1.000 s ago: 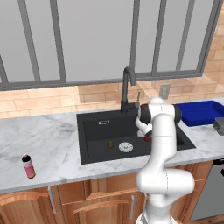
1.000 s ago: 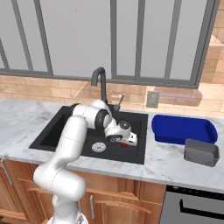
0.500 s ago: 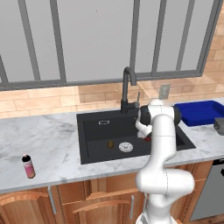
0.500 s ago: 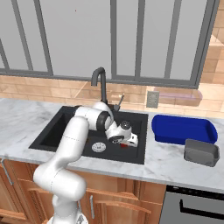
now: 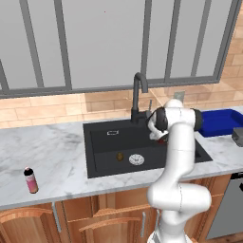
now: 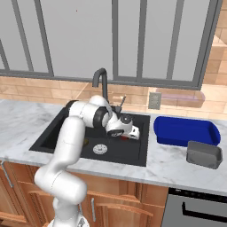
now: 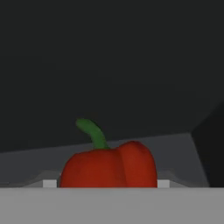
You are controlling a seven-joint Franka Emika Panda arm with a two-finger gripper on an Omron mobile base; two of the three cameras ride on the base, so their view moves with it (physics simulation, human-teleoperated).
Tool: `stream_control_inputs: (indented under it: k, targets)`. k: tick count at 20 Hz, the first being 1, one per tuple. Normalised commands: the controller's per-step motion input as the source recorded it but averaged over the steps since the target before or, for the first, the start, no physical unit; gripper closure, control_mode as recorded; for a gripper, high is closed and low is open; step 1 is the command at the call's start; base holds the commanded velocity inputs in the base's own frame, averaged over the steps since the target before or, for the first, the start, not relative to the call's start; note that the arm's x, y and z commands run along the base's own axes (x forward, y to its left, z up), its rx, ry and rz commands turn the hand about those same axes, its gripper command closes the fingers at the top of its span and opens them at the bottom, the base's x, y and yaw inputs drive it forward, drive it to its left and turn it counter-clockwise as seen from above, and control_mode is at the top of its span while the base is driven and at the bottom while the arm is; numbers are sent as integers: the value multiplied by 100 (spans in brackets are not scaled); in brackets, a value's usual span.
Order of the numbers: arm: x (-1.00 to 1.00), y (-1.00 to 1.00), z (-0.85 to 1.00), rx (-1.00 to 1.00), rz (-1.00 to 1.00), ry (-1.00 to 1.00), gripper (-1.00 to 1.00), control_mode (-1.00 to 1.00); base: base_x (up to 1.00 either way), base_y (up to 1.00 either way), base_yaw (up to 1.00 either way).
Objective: Pick up all produce items and place them in the sink. Turn on the sink faucet to wash them. Then turn the sink off and put them in the tray.
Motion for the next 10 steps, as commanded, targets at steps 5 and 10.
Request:
stream_control_inputs:
  k: [5,10]
  targets:
    - [-33,-3,81,0,-1,-8,100,-100,0,0,0]
    - [-56,-16,56,0,-9,2,100,-100,0,0,0]
